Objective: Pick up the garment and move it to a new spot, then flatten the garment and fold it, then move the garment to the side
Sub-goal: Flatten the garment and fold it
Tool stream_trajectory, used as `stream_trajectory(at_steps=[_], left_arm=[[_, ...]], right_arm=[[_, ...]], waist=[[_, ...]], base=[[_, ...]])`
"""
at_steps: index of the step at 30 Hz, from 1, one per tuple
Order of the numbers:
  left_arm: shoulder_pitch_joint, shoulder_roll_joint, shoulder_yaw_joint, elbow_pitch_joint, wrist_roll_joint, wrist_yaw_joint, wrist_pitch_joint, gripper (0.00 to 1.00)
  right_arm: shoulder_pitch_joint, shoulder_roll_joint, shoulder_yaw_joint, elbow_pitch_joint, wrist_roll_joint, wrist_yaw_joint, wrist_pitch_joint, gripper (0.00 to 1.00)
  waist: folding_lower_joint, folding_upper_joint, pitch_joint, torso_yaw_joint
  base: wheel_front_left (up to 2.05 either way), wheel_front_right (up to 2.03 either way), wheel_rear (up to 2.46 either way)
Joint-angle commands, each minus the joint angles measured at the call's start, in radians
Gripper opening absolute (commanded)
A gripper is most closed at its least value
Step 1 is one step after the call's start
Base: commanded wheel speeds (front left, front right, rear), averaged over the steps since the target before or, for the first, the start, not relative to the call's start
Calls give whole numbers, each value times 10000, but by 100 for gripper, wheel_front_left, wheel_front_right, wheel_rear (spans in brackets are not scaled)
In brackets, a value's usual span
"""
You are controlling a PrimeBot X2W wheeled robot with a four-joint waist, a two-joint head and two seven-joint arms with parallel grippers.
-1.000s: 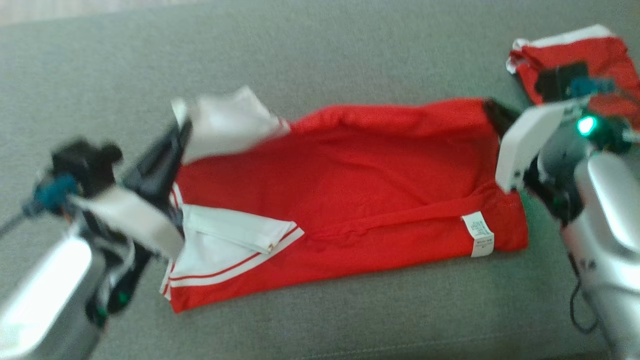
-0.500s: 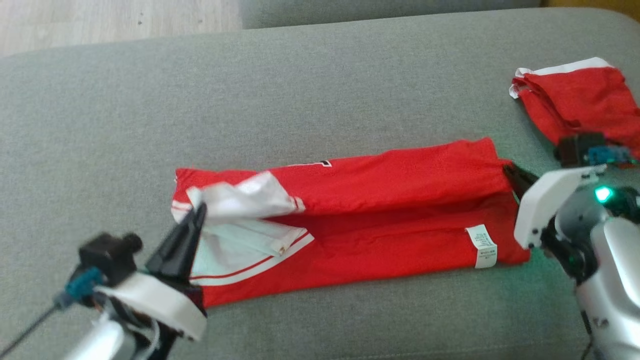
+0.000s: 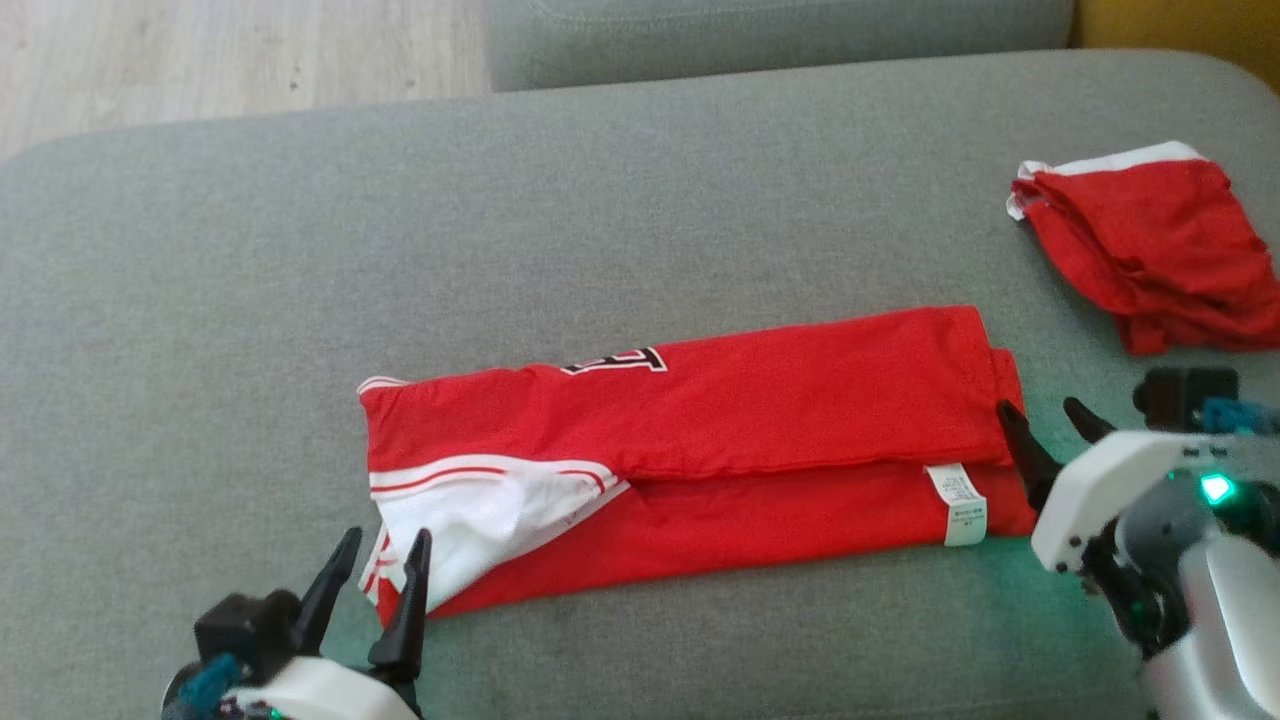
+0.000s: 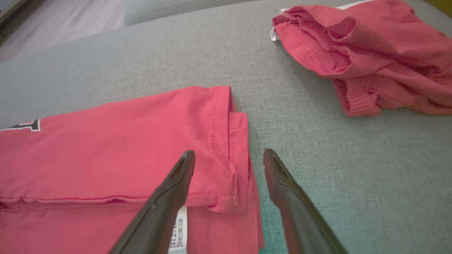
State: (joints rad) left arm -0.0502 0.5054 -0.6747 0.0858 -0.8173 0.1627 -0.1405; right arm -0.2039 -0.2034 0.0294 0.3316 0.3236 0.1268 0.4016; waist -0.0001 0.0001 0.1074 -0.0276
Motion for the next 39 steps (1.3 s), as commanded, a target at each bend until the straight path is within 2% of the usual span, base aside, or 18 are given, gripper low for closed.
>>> stream_trajectory(at_steps=[1, 7, 16, 23, 30, 36, 37, 38, 39], left_arm=[[-215, 55, 505, -93, 24, 172, -318, 100], [17, -338, 806, 243, 90, 535, -877, 100], [194, -673, 1438, -71, 563, 1192, -1163, 100], [285, -784, 1760, -359, 860, 1301, -1199, 100], [393, -781, 1983, -560, 1049, 1441, -1206, 100], [455, -792, 2050, -589, 1138, 1421, -1209, 100], [472, -794, 2057, -601, 1154, 1428, -1209, 100], [489, -794, 2060, -615, 1172, 1440, -1209, 100], [506, -798, 2063, -633, 1188, 1459, -1210, 100]], right_arm=[[41, 78, -29, -521, -73, 39, -216, 100], [814, 568, -744, -1335, -152, 39, -405, 100], [952, 673, -1347, -1687, -412, 39, 46, 100], [266, 517, -1697, -566, -796, 39, 100, 100], [-432, 481, -2043, 1173, -1123, 39, -88, 100], [-578, 546, -2003, 2310, -1217, 39, -225, 100], [-563, 559, -1952, 2420, -1195, 39, -227, 91], [-543, 570, -1904, 2504, -1169, 39, -230, 47], [-525, 578, -1843, 2571, -1143, 39, -232, 29]], waist=[[1, -1, -120, 38], [1, -1, -466, 147], [1, -1, -668, 381], [1, -1, -455, 870], [1, -1, -254, 1442], [1, -1, -245, 1767], [1, -1, -260, 1783], [1, -1, -276, 1791], [1, -1, -297, 1786]], base=[[0, 0, 0], [0, 0, 0], [0, 0, 0], [0, 0, 0], [0, 0, 0], [0, 0, 0], [0, 0, 0], [0, 0, 0], [0, 0, 0]])
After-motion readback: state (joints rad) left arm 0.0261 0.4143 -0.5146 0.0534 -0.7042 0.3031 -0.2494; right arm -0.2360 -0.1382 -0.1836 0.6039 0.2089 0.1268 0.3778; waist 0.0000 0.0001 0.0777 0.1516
